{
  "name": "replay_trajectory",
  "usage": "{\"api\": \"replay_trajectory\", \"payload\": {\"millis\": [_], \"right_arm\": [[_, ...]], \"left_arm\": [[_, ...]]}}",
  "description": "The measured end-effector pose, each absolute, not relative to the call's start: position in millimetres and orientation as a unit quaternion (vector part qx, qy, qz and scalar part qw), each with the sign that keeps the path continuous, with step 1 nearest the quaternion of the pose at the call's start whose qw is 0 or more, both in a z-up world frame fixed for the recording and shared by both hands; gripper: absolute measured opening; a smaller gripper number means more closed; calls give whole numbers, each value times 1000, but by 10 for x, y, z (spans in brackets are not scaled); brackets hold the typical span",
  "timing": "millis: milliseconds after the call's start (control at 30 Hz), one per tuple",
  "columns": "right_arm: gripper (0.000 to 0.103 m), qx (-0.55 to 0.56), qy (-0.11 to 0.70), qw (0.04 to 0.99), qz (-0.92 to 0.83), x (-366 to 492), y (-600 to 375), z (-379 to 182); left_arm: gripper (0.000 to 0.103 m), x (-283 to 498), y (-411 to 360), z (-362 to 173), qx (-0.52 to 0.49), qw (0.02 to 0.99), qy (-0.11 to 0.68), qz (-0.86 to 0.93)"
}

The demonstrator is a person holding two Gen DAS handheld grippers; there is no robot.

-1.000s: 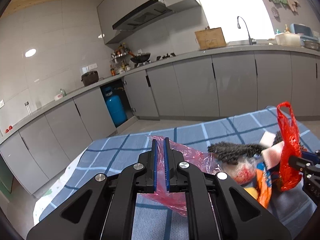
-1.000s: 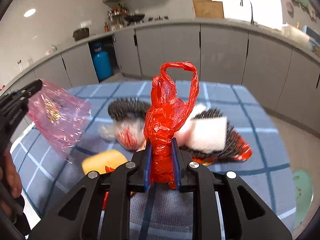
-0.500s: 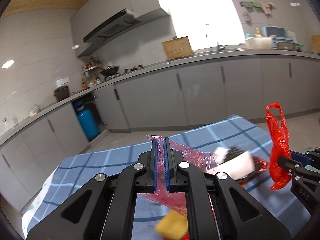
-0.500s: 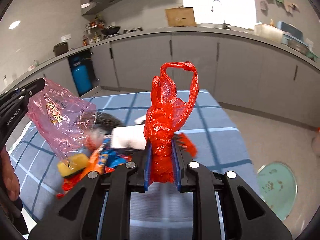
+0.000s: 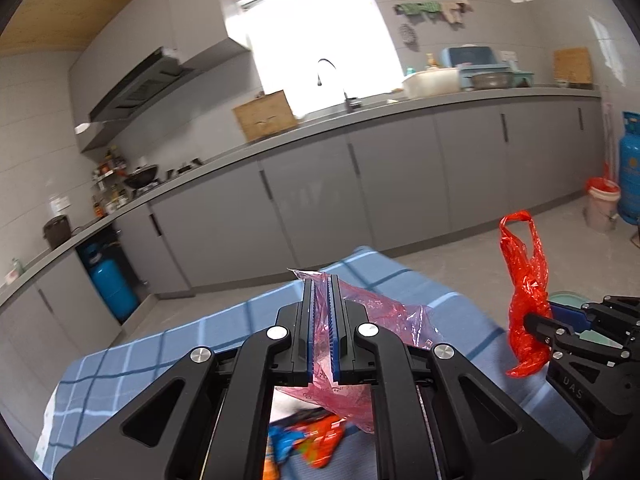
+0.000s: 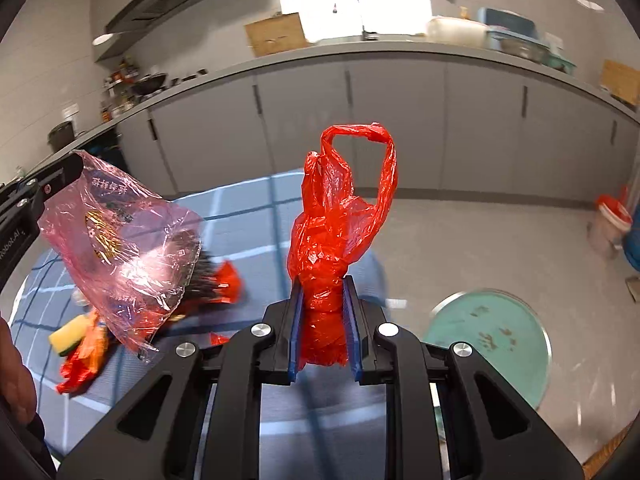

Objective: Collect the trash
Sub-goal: 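Carry both bags over the green bucket and open both grippers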

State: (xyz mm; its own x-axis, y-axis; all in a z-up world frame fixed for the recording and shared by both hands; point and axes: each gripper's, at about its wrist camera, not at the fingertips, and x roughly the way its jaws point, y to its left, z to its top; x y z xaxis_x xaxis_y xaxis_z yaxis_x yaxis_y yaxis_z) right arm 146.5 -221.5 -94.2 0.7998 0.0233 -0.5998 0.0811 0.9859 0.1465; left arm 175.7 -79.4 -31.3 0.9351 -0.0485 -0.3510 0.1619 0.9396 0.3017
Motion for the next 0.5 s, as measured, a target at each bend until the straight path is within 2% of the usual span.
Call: {"api": "replay_trajectory", "payload": {"millis": [500], "right_arm": [[20,105,341,927,-113,1333,-3284,-1318]], "left_arm": [[7,1876,-1742,-577,170,953,189,-163]]}}
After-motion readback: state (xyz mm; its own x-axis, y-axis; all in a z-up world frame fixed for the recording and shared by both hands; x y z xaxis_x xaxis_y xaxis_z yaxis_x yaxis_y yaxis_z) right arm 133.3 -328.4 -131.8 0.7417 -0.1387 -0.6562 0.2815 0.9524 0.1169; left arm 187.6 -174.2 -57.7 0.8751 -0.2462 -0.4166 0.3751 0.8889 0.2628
